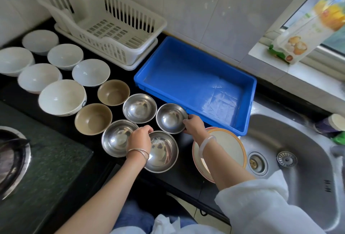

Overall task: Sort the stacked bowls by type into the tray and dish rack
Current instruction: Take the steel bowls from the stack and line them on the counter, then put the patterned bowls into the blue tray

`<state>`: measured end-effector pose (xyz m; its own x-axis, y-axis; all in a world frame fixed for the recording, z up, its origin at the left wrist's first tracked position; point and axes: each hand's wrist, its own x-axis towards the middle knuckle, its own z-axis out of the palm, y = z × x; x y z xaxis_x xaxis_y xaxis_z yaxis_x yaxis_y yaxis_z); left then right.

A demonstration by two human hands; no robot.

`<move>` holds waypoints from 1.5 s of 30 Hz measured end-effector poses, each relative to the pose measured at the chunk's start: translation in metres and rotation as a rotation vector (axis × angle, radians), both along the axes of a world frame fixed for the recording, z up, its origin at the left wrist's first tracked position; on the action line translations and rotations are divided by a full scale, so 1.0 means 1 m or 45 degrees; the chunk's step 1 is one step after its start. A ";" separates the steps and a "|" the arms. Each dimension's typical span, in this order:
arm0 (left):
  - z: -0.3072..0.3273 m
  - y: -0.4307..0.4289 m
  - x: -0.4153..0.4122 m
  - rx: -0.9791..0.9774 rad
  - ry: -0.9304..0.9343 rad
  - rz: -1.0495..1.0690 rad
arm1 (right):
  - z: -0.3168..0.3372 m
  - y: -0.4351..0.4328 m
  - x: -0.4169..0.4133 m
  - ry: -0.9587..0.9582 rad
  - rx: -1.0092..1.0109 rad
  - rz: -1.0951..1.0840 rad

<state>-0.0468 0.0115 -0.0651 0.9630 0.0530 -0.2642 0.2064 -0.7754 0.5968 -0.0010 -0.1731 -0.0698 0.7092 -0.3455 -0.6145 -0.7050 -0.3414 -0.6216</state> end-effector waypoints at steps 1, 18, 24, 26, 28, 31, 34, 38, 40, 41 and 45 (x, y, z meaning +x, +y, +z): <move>0.001 0.000 0.000 -0.009 -0.005 0.002 | 0.002 0.000 0.000 0.008 -0.001 0.022; 0.025 -0.088 -0.013 -0.305 0.177 -0.349 | 0.044 -0.094 -0.116 -0.230 -0.791 -0.107; 0.020 -0.116 -0.027 -0.225 0.296 -0.511 | 0.030 -0.107 -0.147 -0.207 -0.626 -0.329; 0.020 -0.118 -0.028 -0.219 0.263 -0.468 | 0.030 -0.105 -0.148 -0.176 -0.647 -0.358; 0.022 -0.118 -0.024 -0.215 0.236 -0.419 | 0.030 -0.100 -0.150 -0.143 -0.658 -0.350; 0.023 -0.116 -0.014 -0.207 0.208 -0.359 | 0.029 -0.087 -0.154 -0.142 -0.614 -0.357; 0.024 -0.113 -0.008 -0.153 0.161 -0.347 | 0.028 -0.076 -0.155 -0.124 -0.598 -0.376; 0.027 -0.113 -0.012 -0.098 0.096 -0.358 | 0.030 -0.070 -0.152 -0.113 -0.668 -0.387; 0.028 -0.113 -0.014 -0.126 0.091 -0.334 | 0.034 -0.070 -0.153 -0.136 -0.585 -0.417; 0.029 -0.113 -0.015 -0.143 0.093 -0.321 | 0.035 -0.071 -0.155 -0.154 -0.559 -0.427; 0.040 -0.117 -0.011 -0.211 0.086 -0.341 | 0.049 -0.079 -0.164 -0.228 -0.537 -0.490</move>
<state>-0.0580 -0.1054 -0.0247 0.9170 -0.2493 -0.3115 0.0513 -0.7006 0.7117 -0.1646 -0.2526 -0.0207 0.5643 -0.7865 -0.2510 -0.7239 -0.3252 -0.6085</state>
